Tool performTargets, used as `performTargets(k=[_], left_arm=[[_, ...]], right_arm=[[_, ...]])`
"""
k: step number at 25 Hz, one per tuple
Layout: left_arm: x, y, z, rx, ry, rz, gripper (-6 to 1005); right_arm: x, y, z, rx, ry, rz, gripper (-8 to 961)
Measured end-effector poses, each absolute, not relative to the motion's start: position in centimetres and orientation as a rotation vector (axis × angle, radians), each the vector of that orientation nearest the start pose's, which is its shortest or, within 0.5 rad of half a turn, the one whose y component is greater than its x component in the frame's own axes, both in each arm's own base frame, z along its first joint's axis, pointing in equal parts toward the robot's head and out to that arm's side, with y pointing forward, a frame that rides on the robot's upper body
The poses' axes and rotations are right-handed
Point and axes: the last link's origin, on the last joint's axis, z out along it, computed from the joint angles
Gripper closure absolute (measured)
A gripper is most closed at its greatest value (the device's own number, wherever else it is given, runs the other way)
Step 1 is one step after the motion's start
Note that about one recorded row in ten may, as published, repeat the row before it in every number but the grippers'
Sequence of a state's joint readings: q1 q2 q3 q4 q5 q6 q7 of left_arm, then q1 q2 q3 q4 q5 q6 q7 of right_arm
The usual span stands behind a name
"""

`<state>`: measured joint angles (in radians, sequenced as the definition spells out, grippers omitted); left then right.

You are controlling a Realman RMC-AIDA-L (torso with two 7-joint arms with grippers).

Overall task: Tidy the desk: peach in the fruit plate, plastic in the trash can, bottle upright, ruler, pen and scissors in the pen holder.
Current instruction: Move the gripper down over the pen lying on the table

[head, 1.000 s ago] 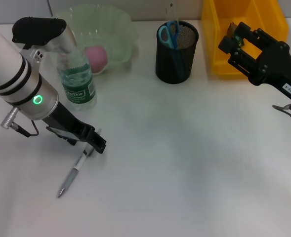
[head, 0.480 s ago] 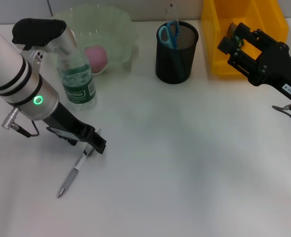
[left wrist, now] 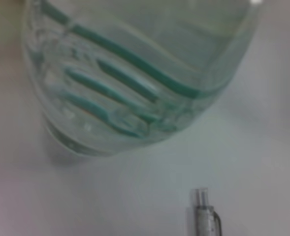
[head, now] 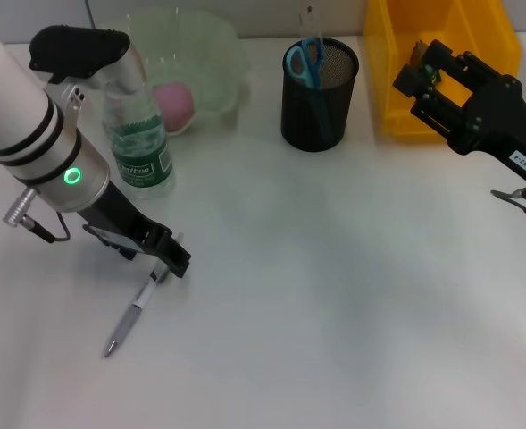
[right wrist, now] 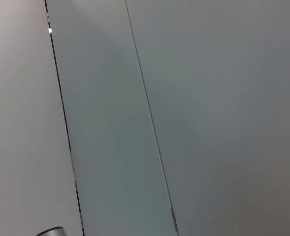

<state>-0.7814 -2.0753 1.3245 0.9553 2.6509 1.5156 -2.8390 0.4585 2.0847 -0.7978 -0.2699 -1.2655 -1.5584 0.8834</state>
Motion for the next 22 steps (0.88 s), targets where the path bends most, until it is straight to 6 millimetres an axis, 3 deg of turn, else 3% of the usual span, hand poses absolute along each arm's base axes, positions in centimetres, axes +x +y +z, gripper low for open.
performTargets(k=[22], left_arm=[[-18.5,37.4,-3.3,-2.375,-1.360,0.696,169]], right_arm=[[26.1,32.3,-0.6,-2.156,0.473,1.219,336]])
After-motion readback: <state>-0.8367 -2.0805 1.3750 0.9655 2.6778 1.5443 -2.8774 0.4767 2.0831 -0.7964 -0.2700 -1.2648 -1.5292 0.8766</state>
